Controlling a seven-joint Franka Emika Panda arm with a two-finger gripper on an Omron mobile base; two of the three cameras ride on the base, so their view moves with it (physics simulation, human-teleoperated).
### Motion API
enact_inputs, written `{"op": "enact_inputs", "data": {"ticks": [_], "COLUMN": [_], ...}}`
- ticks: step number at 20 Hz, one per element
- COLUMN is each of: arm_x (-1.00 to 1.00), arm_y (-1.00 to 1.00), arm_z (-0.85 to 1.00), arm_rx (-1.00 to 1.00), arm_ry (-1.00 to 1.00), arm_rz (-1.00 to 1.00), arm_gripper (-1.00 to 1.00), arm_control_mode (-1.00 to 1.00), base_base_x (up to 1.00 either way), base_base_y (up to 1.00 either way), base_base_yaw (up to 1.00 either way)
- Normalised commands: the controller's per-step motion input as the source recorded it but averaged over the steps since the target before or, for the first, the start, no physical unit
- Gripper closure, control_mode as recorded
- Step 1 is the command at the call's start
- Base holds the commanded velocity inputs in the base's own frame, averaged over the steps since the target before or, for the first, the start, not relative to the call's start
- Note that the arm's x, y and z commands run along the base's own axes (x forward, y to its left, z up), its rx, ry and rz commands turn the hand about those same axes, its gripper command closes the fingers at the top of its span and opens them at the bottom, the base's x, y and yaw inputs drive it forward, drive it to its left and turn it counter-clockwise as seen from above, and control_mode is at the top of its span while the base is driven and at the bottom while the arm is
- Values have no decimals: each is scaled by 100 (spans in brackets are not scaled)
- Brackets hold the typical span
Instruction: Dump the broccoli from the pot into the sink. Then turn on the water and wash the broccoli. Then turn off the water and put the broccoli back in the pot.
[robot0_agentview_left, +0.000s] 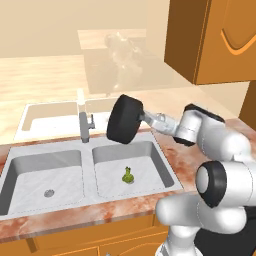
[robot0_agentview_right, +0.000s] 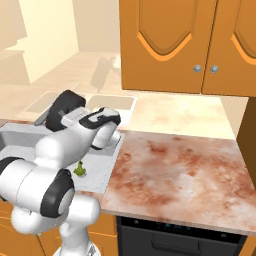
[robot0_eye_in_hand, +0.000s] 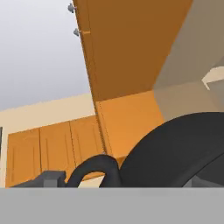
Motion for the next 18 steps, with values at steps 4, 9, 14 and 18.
{"op": "enact_inputs", "data": {"ticks": [4,9,14,18], "arm_x": [-20,-38,-47,-41], "arm_y": [-24,-27,-12,-9], "arm_z": [13,2,0,0], "arm_rx": [-42,-44,-43,-40], "arm_ry": [-3,0,0,8], "arm_rz": [-7,-10,-12,-16], "arm_gripper": [100,100,100,100], "arm_control_mode": [-100,-100,-100,-100], "base_base_x": [0,0,0,0], "base_base_y": [0,0,0,0], "base_base_yaw": [0,0,0,0]}}
